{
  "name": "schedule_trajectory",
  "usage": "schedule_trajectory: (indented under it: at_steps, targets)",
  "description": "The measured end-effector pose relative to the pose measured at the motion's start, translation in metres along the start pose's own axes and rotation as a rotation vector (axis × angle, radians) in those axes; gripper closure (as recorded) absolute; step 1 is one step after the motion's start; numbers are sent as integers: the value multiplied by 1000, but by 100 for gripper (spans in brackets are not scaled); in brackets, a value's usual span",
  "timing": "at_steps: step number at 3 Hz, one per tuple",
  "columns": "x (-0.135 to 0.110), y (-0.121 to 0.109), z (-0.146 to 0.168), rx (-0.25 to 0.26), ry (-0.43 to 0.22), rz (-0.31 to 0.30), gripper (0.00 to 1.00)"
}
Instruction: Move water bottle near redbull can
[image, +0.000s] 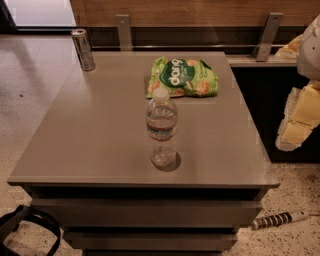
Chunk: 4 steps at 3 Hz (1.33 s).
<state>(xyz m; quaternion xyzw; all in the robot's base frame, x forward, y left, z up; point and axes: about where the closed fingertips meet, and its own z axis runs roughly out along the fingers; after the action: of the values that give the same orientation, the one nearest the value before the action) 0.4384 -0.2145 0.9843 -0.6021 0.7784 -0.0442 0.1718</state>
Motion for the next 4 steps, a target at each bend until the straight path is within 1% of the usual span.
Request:
schedule_trajectory:
  at_steps: [1,2,3,4]
  targets:
    - [0,0,0,0,0,0,0]
    - [-7,5,5,-6,-73,-4,0]
    - [-18,13,17,-6,-242,-16,0]
    - [-34,16,31,-3,-426,-28,0]
